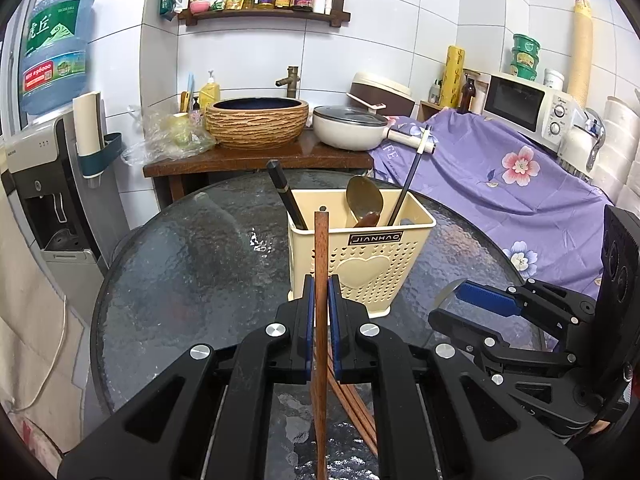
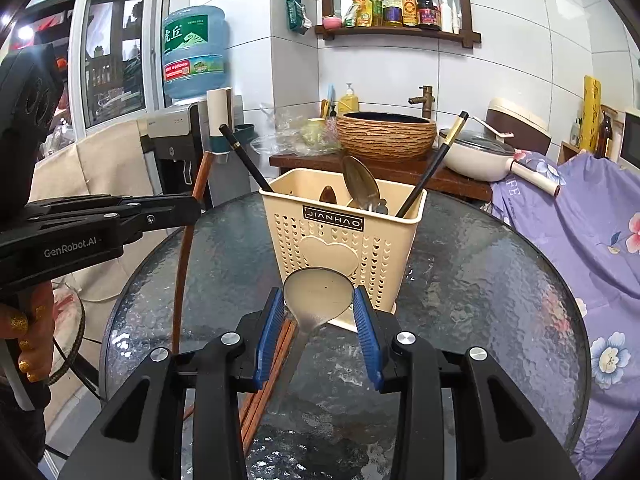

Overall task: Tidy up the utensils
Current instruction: 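Carry the ladle over the basket with the right tool while the left tool carries the chopstick, then lower the ladle and chopstick into the basket and open both tools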

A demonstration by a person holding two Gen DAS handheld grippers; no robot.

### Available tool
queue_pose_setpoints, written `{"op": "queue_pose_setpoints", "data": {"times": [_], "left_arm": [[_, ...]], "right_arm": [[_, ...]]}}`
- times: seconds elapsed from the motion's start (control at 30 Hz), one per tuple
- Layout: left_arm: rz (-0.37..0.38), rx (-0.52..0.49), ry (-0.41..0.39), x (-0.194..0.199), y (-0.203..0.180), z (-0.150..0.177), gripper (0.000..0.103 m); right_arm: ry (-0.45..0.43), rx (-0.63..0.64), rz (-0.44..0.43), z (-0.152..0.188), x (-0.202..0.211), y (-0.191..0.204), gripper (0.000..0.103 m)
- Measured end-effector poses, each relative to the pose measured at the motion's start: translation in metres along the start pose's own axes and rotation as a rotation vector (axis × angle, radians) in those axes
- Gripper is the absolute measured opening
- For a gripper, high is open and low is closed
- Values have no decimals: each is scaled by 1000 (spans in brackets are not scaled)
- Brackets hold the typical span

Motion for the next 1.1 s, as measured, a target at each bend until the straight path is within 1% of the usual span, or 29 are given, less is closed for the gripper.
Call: {"op": "queue_pose_setpoints", "data": {"times": [0.13, 0.3, 0.53, 0.6, 0.7, 0.87, 0.97, 1.03, 1.1], "left_arm": [[22, 1, -2, 3, -2, -4, 7], [27, -5, -25, 12, -4, -15, 7], [60, -33, -66, 31, -14, -42, 7], [76, -37, -85, 39, -17, -55, 7], [82, -51, -111, 49, -20, -76, 7], [109, -70, -164, 71, -30, -125, 7], [86, -81, -196, 79, -32, -153, 7], [85, -77, -209, 81, -34, -176, 7], [62, -74, -228, 81, -35, -193, 7]], "right_arm": [[3, 5, -11, -4, 2, -2, 35], [2, 2, -28, -14, 8, -5, 35], [-13, -15, -59, -44, 19, -16, 35], [-27, -20, -56, -55, 23, -20, 35], [-59, -22, -48, -75, 31, -27, 35], [-104, -33, -38, -116, 41, -39, 35], [-134, -35, -13, -142, 47, -47, 35], [-156, -28, 11, -155, 49, -51, 35], [-177, -9, 42, -168, 48, -54, 35]]}}
Point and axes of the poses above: each gripper's, at about its wrist camera, not at the fingertips, and x roughly against the way its jaws point, y to its left, z to its underside, the point moved 5 cm from there along -x, roughly the way its jaws point, and after that the axes turned 2 degrees about y, right-handed, at the moved point
